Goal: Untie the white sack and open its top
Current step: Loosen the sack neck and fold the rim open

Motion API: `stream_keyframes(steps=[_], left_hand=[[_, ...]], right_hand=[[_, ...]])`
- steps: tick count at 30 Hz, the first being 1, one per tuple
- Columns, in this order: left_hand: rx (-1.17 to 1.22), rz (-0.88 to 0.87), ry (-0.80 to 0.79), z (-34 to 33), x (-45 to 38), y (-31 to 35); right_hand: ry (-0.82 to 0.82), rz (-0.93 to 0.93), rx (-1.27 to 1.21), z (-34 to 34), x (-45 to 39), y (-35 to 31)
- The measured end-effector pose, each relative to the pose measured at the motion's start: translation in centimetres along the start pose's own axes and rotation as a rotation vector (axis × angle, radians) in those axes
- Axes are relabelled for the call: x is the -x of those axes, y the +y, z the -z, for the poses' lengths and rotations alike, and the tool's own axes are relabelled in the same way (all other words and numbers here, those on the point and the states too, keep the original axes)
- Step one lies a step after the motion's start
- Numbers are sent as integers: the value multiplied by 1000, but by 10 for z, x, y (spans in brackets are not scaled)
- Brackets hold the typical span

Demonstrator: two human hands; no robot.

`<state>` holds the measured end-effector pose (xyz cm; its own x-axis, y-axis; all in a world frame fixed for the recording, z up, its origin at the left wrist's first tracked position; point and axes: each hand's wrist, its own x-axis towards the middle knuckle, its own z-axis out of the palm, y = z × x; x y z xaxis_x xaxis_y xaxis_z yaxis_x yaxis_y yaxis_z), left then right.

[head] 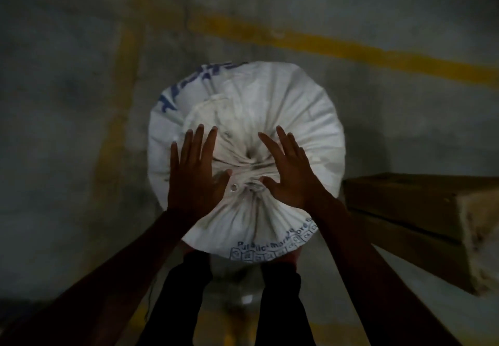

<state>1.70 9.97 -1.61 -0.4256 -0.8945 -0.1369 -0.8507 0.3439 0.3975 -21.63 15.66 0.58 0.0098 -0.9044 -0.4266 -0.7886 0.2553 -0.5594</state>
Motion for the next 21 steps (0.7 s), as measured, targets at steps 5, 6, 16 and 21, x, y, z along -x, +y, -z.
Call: stream_keyframes(steps=[5,6,16,21], left_hand=[[165,175,13,9,17,-49],[208,202,3,10,20,-57],[414,340,15,1,46,-100],[429,376,39,-1,52,-113]], right_hand=[[-73,102,80,-11,-42,-52],[-88,123,97,-13,-49,-61],[-207,378,443,-26,-105,-117],[-256,560,699,-19,-120,-132]])
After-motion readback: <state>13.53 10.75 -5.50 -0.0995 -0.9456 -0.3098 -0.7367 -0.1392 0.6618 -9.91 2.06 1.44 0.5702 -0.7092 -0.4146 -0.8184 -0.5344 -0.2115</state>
